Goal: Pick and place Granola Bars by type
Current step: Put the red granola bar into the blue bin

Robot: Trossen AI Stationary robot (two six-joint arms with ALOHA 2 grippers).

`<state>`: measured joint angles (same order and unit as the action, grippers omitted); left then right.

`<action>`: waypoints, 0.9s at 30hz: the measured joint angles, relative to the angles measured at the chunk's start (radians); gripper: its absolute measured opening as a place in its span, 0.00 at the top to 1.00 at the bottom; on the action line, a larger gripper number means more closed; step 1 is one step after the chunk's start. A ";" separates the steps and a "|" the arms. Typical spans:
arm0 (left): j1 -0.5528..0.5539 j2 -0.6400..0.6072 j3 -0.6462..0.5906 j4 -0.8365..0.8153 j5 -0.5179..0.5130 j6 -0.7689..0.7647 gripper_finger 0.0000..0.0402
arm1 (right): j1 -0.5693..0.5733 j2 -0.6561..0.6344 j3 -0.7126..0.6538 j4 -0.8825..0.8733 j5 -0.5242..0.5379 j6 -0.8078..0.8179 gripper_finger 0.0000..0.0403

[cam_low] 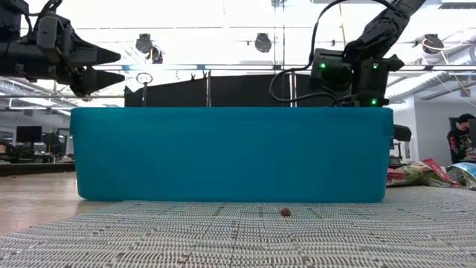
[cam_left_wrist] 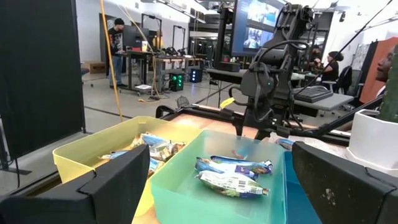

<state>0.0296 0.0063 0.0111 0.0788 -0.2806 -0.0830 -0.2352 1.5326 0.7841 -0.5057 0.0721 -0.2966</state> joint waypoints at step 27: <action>0.000 0.000 0.000 0.000 0.002 0.000 0.02 | 0.015 -0.048 0.118 -0.235 0.012 0.127 0.99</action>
<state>0.0292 0.0063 0.0113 0.0788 -0.2791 -0.0830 -0.2203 1.4845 0.9025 -0.7411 0.0845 -0.1698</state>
